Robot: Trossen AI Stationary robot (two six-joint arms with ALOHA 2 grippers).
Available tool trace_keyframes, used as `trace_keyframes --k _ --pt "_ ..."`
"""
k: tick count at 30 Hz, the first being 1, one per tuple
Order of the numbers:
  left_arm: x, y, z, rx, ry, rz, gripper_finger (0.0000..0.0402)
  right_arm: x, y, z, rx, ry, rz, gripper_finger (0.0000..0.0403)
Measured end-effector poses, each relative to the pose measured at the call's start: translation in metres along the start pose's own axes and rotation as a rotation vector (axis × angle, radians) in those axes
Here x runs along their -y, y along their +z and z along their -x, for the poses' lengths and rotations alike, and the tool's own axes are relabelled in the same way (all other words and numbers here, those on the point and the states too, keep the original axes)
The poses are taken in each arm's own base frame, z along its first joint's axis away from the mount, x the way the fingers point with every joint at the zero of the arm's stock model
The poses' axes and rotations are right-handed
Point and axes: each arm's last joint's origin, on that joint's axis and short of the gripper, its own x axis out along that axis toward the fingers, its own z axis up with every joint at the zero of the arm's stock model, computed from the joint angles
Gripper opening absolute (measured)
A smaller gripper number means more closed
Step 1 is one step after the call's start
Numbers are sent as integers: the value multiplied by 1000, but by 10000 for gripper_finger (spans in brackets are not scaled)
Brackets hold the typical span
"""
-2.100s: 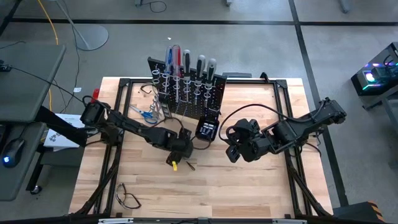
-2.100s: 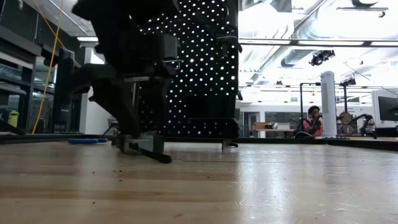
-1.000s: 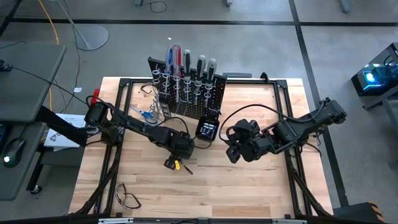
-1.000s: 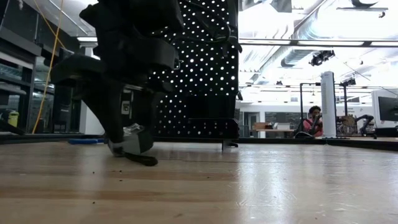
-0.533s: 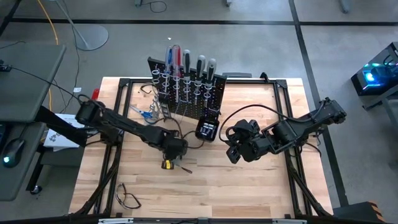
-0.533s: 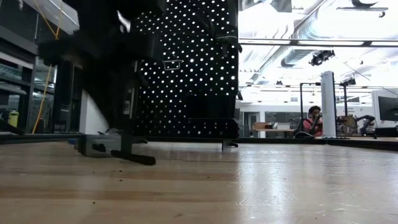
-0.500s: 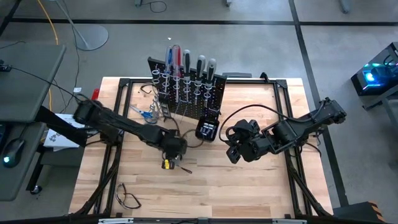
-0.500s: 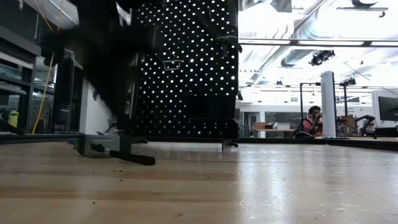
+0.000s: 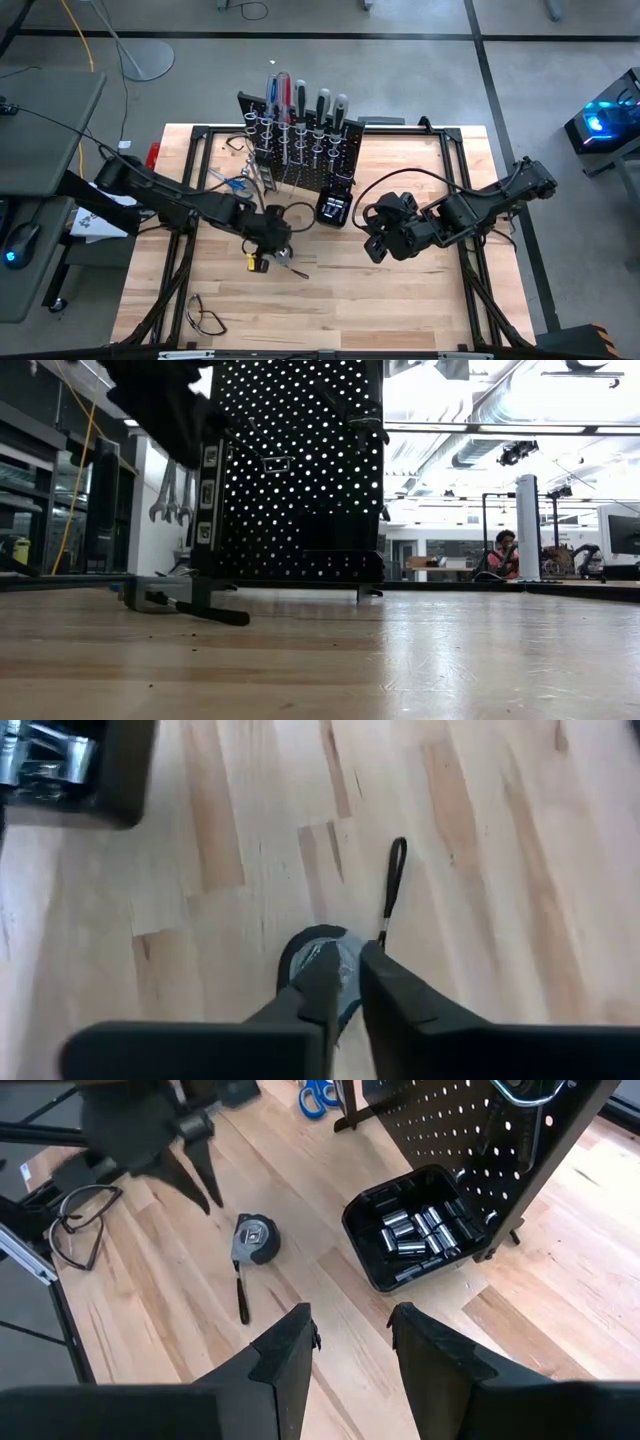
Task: Hang tools onto peg board
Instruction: Hang the gray tape measure on the pegboard
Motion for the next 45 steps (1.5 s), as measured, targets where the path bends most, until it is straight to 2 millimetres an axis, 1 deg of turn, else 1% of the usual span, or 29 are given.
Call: trace_keyframes --k 3,9,12,14,17,22,26,29,31,35,38,42,44,45 --pt "3 -2 -12 -52 -20 -60 78 0 0 0 -5 2 -6 133" --pt "7 -4 -34 -124 -66 -113 201 0 0 0 -8 5 -11 133" --pt "7 -4 -38 -142 -68 -141 254 0 0 0 -9 6 -11 133" --pt "7 -5 -42 -155 -70 -180 282 0 0 0 -10 6 -11 133" --pt "6 -6 -46 -174 -73 -252 309 0 0 0 -10 6 -15 133" --pt "6 -9 -60 -228 -67 -359 326 0 0 0 -10 5 -26 133" --pt "5 -12 -76 -283 2 -428 328 0 0 0 -10 5 -45 133" --pt "3 -16 -86 -333 46 -445 328 0 0 0 -11 3 -59 133" --pt "4 -17 -92 -354 41 -447 328 0 0 0 -11 3 -60 133" --pt "6 -22 -106 -386 -27 -439 328 0 0 0 -9 0 -69 133" --pt "5 -23 -116 -407 -28 -432 328 0 0 0 -6 -1 -69 133" --pt "0 -27 -123 -440 -52 -382 327 0 0 0 -6 -1 -69 133" --pt "0 -27 -123 -441 -45 -331 315 0 0 0 -6 -1 -69 133" --pt "0 -27 -123 -442 -37 -313 302 0 0 0 -6 -1 -69 133"
